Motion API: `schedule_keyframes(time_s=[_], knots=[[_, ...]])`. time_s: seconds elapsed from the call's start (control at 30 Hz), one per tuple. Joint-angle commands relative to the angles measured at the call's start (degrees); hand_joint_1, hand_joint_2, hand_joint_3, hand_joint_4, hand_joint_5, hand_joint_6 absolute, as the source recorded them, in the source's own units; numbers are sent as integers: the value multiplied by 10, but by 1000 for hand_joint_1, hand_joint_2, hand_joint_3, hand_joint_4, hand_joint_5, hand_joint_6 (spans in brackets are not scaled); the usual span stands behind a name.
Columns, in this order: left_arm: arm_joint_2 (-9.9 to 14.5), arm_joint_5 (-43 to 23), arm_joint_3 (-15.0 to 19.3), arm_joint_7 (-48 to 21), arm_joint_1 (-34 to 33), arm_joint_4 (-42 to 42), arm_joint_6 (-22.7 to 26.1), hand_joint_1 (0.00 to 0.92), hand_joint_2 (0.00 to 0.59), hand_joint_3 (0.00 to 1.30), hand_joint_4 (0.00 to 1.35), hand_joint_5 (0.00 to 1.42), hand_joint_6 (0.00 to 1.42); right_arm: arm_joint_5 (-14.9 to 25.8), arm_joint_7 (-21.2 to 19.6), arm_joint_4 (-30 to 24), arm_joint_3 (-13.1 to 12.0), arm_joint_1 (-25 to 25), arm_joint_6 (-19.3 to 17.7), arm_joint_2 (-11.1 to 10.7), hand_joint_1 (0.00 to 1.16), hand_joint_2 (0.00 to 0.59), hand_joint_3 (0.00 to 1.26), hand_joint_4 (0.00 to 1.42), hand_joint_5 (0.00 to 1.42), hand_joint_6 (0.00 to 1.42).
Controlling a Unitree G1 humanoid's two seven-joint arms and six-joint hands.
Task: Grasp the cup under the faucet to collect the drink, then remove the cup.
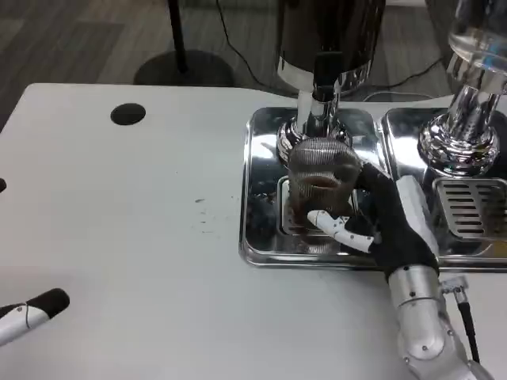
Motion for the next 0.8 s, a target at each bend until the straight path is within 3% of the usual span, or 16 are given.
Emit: schedule_keyframes(time_s=[0.03, 0.8], knots=[[7, 2, -4, -3, -4, -1, 4, 0, 72, 67, 0, 0, 0, 3, 2, -30, -7, 5, 4, -5, 780, 223, 361, 362, 287, 101], [4, 5, -10, 0, -3, 2, 5, 0, 66, 76, 0, 0, 0, 2, 15, -94, -8, 17, 44, 0, 773, 221, 361, 362, 288, 104]])
